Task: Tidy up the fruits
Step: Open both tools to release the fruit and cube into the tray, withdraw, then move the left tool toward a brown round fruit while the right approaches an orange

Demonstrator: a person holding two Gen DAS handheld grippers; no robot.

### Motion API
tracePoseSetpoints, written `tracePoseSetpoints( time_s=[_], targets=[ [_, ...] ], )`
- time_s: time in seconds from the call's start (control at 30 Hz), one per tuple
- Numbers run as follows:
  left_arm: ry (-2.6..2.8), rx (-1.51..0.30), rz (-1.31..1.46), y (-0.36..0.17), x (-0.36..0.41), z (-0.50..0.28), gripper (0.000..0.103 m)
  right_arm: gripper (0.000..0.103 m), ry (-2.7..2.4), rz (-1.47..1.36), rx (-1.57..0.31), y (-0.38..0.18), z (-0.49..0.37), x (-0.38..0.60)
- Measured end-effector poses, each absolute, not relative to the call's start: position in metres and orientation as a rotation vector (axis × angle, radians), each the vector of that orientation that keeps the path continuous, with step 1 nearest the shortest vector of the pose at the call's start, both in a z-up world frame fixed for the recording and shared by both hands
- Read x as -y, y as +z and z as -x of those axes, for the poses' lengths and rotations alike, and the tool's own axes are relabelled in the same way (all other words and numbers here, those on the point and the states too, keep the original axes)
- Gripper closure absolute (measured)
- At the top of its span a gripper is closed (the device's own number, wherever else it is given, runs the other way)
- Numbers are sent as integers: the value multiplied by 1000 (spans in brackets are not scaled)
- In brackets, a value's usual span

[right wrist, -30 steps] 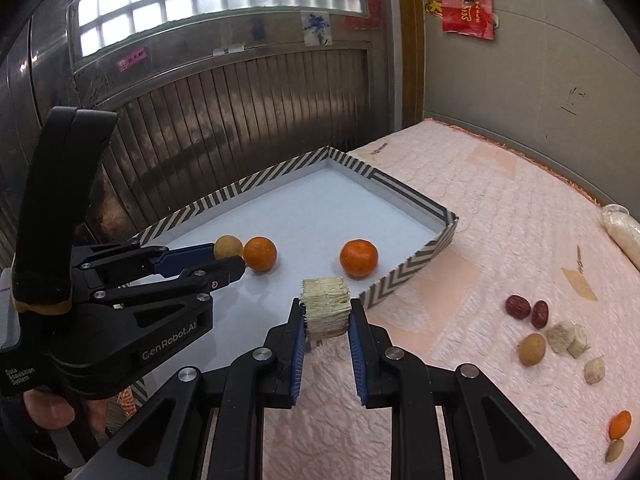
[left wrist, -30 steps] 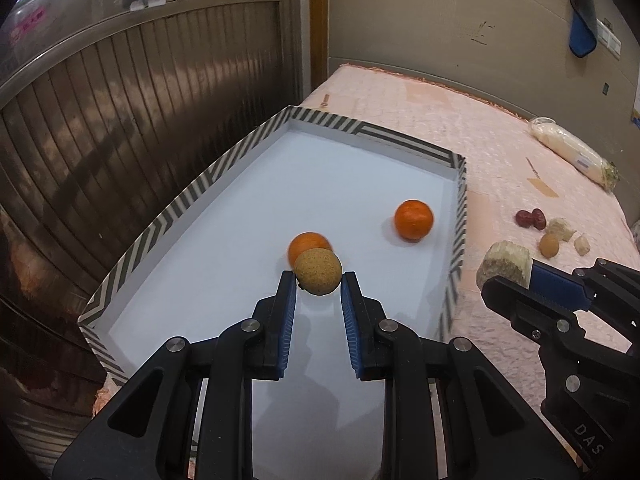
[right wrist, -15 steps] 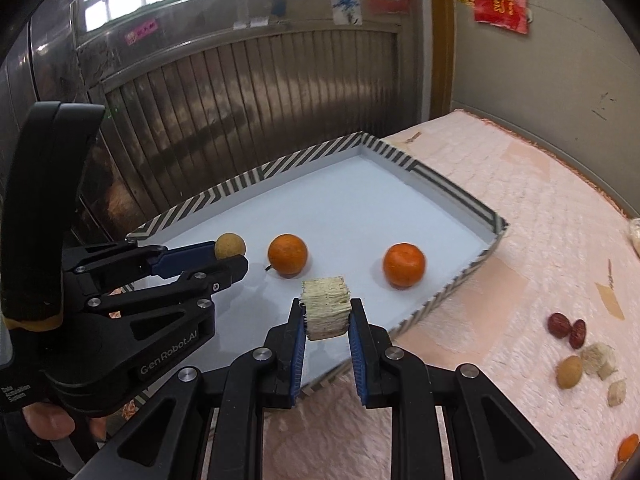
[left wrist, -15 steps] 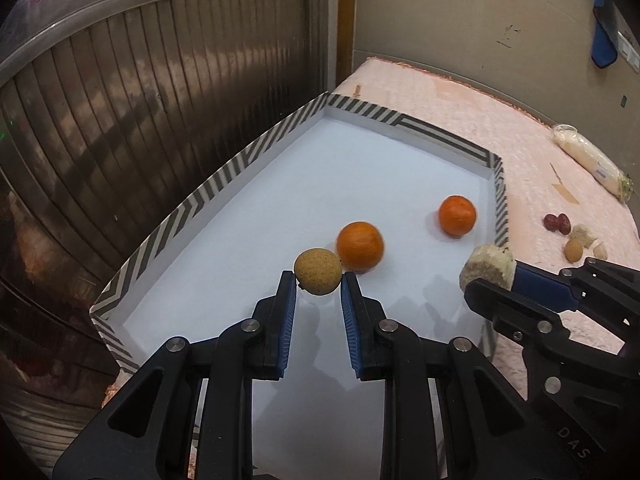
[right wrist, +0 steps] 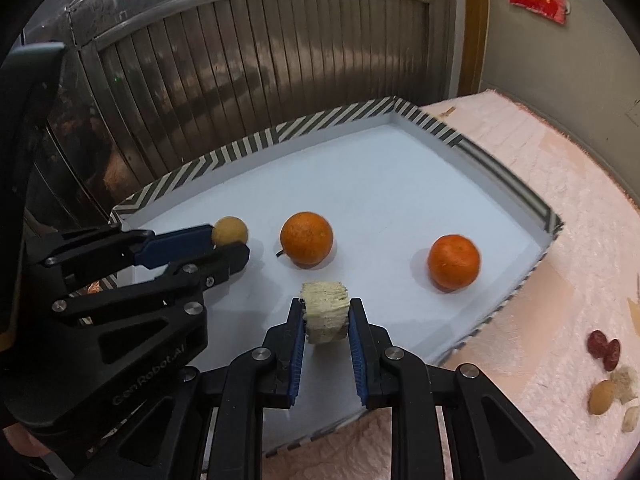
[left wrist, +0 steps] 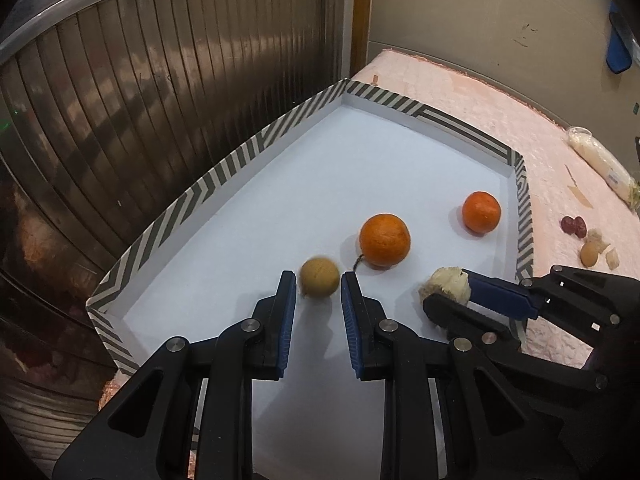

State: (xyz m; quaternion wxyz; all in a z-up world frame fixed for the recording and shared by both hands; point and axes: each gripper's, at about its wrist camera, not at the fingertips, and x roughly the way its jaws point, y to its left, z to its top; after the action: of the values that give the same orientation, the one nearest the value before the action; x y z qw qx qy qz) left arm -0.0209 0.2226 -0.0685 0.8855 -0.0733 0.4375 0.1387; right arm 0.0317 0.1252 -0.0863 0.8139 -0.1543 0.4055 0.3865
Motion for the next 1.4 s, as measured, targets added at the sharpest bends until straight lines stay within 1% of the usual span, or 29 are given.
tracePoseSetpoints(
  time_s=[0.1, 0.13, 0.17, 0.2, 0.23, 0.27, 0.33, 0.47, 0.8, 1.17, 1.4],
  targets=[
    [288, -920, 164, -70, -225, 20, 77, 83, 830, 331, -852, -87, -31, -125],
    [290, -920, 164, -70, -225, 20, 71, 83, 829, 331, -851, -86, -30, -124],
    [293, -918, 166, -69, -225, 20, 63, 83, 825, 329, -848, -85, -29, -122],
    [296, -914, 170, -68, -225, 20, 58, 83, 821, 325, -846, -83, -28, -120],
    [296, -907, 176, -66, -225, 21, 49, 82, 818, 317, -841, -82, -27, -117],
    [289, -897, 184, -63, -224, 23, 42, 82, 815, 301, -837, -79, -27, -112],
    [280, -881, 182, -59, -220, 25, 38, 81, 816, 264, -831, -74, -26, -103],
    [255, -861, 152, -51, -202, 25, 38, 77, 808, 219, -804, -62, -19, -81],
    [114, -832, 97, -34, -138, 12, 38, 75, 705, 132, -756, -44, -6, -8],
    [-52, -861, 47, -37, -59, -9, 38, 72, 500, 31, -778, -50, -6, 103],
    [-125, -899, 40, -48, -26, -27, 38, 72, 377, -15, -805, -61, -12, 167]
  ],
)
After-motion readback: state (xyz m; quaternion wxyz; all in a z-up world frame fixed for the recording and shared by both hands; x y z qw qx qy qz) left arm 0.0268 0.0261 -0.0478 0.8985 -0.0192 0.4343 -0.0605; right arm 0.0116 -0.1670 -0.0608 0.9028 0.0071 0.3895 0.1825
